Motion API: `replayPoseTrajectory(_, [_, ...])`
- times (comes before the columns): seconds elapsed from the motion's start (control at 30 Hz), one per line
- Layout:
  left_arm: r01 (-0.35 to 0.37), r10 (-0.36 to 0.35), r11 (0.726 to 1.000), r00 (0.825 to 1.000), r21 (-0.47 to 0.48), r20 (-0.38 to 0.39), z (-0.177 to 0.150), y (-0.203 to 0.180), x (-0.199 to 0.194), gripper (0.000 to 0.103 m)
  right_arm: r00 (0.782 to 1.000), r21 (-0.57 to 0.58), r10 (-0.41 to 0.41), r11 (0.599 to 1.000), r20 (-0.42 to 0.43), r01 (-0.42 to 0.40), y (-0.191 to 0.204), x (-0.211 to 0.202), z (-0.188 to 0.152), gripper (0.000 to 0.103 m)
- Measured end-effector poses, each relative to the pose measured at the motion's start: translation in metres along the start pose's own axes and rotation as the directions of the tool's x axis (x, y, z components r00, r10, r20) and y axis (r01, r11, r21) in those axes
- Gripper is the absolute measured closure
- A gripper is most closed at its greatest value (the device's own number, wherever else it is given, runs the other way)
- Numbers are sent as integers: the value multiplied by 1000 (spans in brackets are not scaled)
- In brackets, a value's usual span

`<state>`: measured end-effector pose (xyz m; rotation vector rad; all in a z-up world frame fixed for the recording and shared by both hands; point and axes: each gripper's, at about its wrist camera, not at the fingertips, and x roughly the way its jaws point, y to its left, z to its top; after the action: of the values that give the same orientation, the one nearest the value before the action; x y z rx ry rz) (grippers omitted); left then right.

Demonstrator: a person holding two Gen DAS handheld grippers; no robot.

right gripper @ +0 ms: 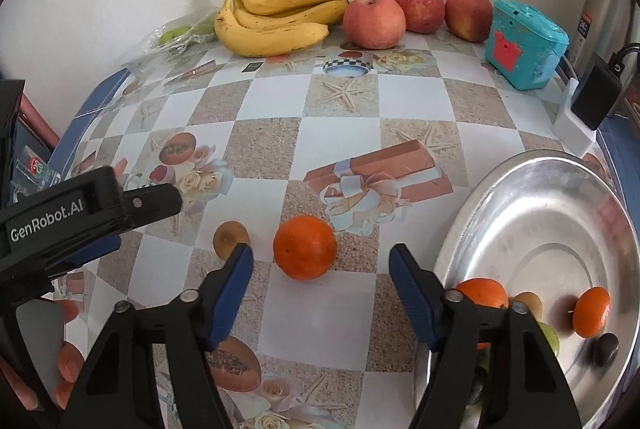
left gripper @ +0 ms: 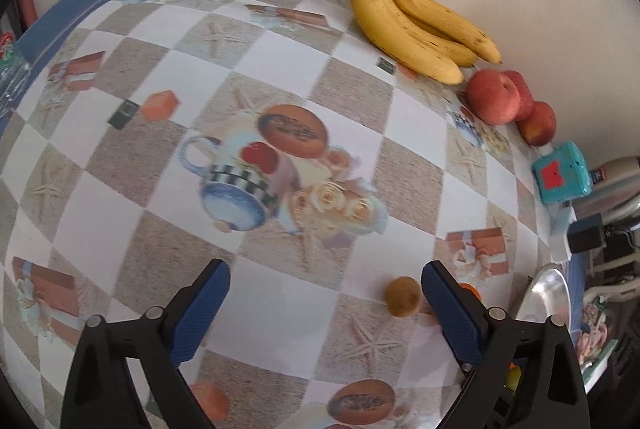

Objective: Organize fruits
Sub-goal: 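Move the right gripper toward the orange and the left toward the brown kiwi, then close the right gripper on the orange while the left gripper closes on the kiwi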

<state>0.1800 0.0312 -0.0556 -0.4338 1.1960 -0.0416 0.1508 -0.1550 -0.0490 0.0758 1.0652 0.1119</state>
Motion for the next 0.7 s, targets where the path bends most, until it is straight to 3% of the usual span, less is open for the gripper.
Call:
replayPoseTrajectory(0.23, [12,-9,998,999,55,-45,-8,-19,11,9,1000,-13,1,1000,-12,-1,2,5,-3,40])
replayPoseTrajectory(0.5, [22,-18,997,998,73,-65,-14,-29,18,23,1000,-32,-2,999,-9,2,5,5,-4,40])
replayPoseTrajectory(0.7, [21,-16,995,998,92,-59,-17,-34,20,29,1000,-41,-8,999,-16,7,6,8,-5,40])
